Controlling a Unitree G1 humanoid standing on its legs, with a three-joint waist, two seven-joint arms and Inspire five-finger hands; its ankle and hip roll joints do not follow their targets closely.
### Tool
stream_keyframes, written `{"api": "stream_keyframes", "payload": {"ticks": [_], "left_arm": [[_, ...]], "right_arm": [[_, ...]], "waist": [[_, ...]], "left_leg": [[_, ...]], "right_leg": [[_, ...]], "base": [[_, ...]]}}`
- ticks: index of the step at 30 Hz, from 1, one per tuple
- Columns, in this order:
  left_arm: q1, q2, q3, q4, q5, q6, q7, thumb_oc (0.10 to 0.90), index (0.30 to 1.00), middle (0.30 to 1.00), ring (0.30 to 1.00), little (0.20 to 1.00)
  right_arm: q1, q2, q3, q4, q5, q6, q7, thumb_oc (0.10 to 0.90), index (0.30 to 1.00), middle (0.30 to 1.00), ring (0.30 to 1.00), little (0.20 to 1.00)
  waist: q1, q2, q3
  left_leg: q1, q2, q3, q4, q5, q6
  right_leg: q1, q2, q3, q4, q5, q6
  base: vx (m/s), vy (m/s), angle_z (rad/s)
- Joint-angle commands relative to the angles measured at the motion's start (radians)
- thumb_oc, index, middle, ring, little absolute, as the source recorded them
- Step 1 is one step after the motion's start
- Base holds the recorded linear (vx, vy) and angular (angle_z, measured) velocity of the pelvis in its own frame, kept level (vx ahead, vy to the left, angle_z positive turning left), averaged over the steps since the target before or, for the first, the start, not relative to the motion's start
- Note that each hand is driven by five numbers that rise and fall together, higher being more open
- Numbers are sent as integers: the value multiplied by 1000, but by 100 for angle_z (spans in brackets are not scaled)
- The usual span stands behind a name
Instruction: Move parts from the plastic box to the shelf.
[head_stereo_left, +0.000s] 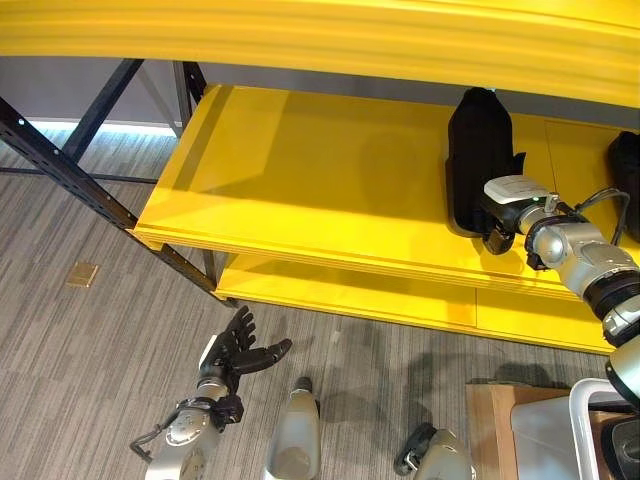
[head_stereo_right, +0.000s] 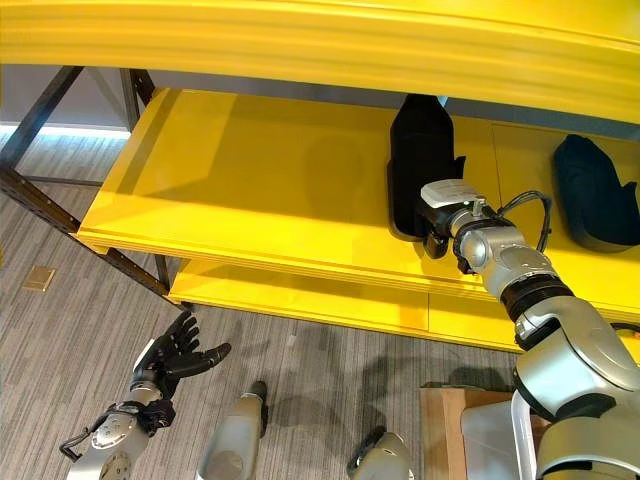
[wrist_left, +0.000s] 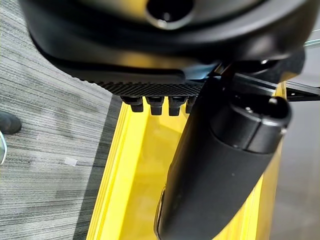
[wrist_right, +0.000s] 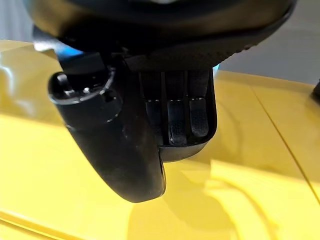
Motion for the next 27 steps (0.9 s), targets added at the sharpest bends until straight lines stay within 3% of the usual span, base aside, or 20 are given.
{"api": "stream_keyframes", "payload": {"ticks": [1, 26, 27], "left_arm": [[-36, 58, -9, -124, -17, -105, -25, 900, 1000, 1000, 1000, 1000], [-47, 67, -5, -126, -24, -112, -23, 900, 1000, 1000, 1000, 1000], [-48, 67, -5, -126, -24, -113, -22, 900, 1000, 1000, 1000, 1000]], "right_arm": [[-169, -75, -37, 22, -9, 15, -93, 400, 300, 300, 300, 300], [-192, -65, -41, 81, -18, 24, -114, 400, 300, 300, 300, 300], [-191, -63, -43, 85, -19, 24, -115, 424, 333, 333, 333, 333]], "waist": [[26, -10, -45], [27, 0, -32], [28, 0, -30]], "left_leg": [[15, 42, -59, -18, -24, 14], [-7, 33, -73, -24, -8, 14], [-9, 32, -74, -23, -8, 14]], "right_leg": [[21, 6, 31, 25, 42, 21], [0, 0, 25, 39, 47, 20], [-1, 0, 24, 40, 48, 20]], "base": [[0, 0, 0], [-1, 0, 1], [0, 0, 0]]}}
